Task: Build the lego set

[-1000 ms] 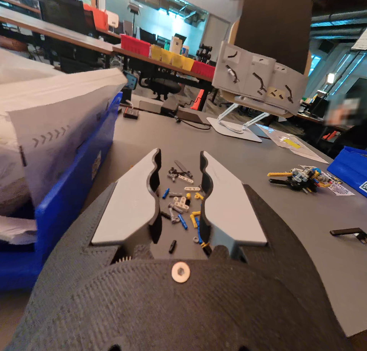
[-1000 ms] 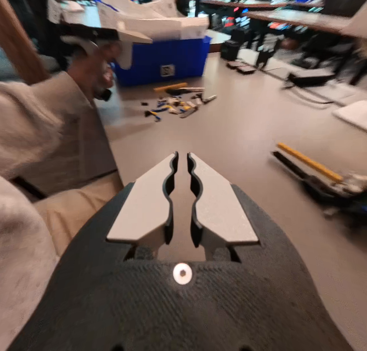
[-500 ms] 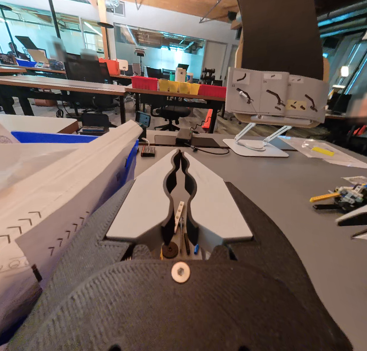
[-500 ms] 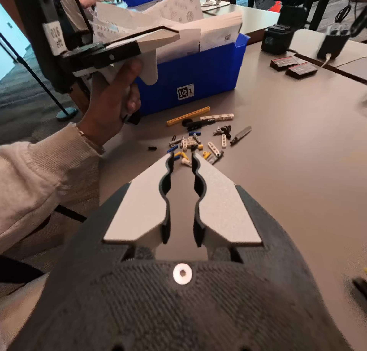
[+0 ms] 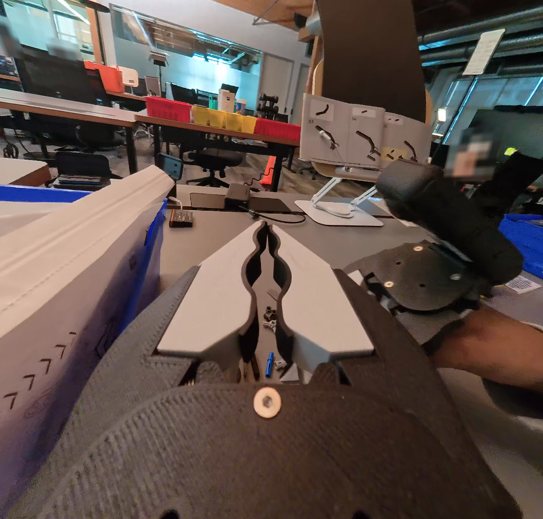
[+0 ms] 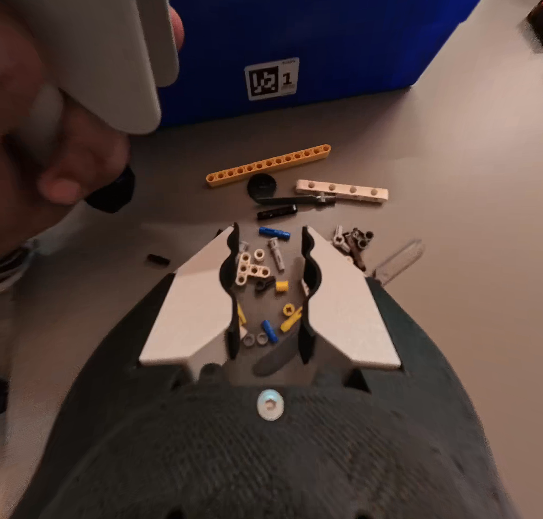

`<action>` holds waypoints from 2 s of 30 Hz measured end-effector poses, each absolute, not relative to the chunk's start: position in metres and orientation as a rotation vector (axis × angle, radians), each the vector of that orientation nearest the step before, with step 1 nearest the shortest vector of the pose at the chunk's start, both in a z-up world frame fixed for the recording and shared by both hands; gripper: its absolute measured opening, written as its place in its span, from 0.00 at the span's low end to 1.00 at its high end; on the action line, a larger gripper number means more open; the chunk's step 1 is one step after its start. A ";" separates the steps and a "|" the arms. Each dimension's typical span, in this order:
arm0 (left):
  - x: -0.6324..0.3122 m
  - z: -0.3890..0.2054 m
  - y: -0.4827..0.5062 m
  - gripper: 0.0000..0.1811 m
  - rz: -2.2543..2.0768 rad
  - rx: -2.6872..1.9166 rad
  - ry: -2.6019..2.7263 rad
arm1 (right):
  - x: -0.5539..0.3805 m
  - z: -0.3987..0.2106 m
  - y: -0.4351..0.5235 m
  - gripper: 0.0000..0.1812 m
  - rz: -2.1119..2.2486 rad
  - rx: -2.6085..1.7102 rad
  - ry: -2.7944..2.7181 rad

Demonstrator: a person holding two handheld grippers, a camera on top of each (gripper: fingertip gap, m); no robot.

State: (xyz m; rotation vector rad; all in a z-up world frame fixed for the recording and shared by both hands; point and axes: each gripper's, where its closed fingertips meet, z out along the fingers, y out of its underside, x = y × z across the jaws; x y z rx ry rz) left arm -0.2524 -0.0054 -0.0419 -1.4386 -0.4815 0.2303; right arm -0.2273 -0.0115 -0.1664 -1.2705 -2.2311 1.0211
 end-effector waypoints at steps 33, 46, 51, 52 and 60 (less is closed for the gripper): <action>-0.243 -0.039 -0.017 0.00 0.118 -1.324 -0.595 | -0.010 -0.180 0.117 0.17 0.247 -1.411 -2.499; -0.235 -0.044 -0.006 0.00 0.082 -1.359 -0.574 | -0.009 -0.184 0.091 0.26 0.414 -1.420 -2.526; -0.235 -0.042 -0.007 0.00 0.051 -1.340 -0.583 | -0.008 -0.172 0.100 0.24 0.459 -1.432 -2.471; -0.235 -0.043 -0.007 0.00 0.050 -1.340 -0.585 | -0.011 -0.170 0.101 0.24 0.477 -1.436 -2.454; -0.235 -0.039 -0.011 0.00 0.078 -1.328 -0.591 | -0.088 -0.122 0.084 0.16 0.667 -1.139 -2.231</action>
